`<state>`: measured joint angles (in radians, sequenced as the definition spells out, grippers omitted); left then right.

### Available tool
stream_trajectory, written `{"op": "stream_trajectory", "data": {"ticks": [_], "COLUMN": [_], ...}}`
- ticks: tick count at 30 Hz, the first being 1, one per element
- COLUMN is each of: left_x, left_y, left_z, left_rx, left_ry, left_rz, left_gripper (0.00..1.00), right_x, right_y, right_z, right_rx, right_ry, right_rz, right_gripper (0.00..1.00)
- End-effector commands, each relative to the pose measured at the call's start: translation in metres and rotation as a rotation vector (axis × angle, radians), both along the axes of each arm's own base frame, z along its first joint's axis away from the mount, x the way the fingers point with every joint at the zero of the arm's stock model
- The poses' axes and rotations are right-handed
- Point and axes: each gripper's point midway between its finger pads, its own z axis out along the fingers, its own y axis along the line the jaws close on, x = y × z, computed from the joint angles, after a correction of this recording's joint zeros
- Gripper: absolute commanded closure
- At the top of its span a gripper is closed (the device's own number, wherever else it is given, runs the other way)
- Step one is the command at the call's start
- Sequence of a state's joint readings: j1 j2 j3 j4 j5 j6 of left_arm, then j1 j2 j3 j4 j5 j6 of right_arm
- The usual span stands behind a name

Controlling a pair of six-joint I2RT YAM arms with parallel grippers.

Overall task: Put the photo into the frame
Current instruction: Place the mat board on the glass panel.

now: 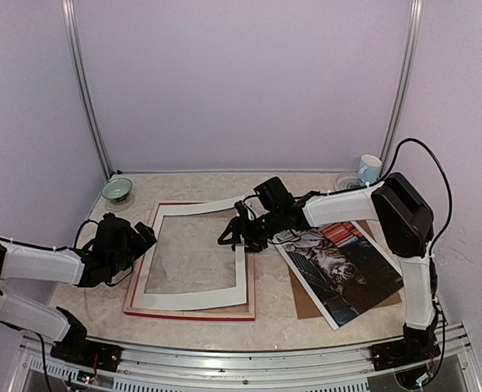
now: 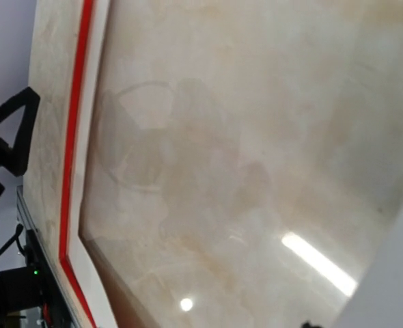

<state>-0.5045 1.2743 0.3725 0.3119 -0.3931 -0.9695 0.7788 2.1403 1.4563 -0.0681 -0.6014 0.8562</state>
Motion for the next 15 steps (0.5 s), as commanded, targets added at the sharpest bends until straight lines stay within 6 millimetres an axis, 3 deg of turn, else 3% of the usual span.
{"op": "stream_trajectory", "data": {"ticks": [1,15], "left_x": [-0.002,-0.003], "left_y": [0.009,0.009], "left_z": [0.002,0.003], "left_rx": [0.004,-0.001], "left_ry": [-0.01,-0.015], "left_rz": [0.034,0.029], "left_gripper": [0.01,0.01], "right_x": [-0.004,0.0], "right_y": [0.003,-0.011], "right_z": [0.041,0.069], "right_rx": [-0.007,-0.086], "right_ry": [-0.103,-0.229], "right_rz": [0.034,0.056], "right_gripper": [0.38,0.35]}}
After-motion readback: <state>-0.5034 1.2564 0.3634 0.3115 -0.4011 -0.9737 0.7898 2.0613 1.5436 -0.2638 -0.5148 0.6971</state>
